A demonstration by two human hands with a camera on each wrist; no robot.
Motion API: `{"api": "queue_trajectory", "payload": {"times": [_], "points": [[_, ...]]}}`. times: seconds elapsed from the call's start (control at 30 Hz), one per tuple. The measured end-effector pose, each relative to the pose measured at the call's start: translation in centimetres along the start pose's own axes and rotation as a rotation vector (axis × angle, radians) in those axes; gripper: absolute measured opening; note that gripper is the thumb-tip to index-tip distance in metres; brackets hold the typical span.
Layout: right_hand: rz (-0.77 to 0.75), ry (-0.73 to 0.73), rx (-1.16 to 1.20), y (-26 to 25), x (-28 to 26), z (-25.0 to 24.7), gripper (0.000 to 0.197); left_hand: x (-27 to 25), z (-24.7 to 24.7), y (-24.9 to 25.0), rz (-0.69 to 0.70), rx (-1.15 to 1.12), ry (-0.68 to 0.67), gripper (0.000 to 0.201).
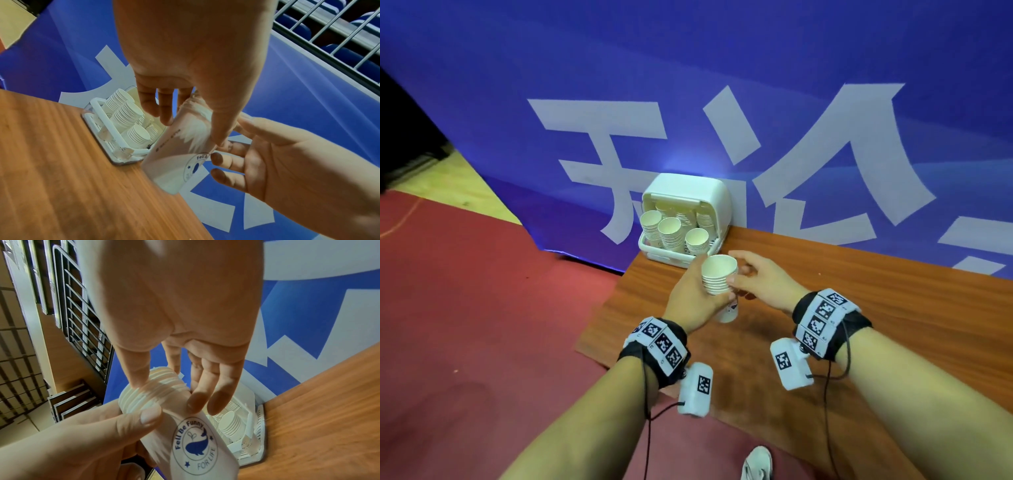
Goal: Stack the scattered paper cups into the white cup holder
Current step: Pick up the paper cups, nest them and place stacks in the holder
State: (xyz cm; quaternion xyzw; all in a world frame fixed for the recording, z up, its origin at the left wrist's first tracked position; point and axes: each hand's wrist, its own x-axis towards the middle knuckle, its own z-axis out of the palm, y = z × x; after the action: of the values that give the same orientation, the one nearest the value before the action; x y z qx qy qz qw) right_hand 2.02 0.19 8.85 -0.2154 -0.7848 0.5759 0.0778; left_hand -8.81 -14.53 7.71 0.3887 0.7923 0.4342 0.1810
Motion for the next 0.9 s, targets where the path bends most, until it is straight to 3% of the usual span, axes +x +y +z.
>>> {"api": "queue_trajectory", "payload": {"times": [0.2, 0.5, 0.9], "points": [[-0.005, 0.018, 0.015, 0.1, 7.3, 1.0, 0.054, 5.8, -2.8, -2.6, 0.000, 0.001, -0.022, 0.067], [0.036, 0.065, 0.025, -2.2, 13.8, 2.1, 0.051, 11.9, -6.6, -5.0, 0.010, 0.007, -0.065, 0.069], [0.104, 0.312, -0.037, -6.0, 21.5, 6.2, 0.054, 22.2, -13.4, -10.0, 0.171, -0.041, -0.266, 0.066]]}}
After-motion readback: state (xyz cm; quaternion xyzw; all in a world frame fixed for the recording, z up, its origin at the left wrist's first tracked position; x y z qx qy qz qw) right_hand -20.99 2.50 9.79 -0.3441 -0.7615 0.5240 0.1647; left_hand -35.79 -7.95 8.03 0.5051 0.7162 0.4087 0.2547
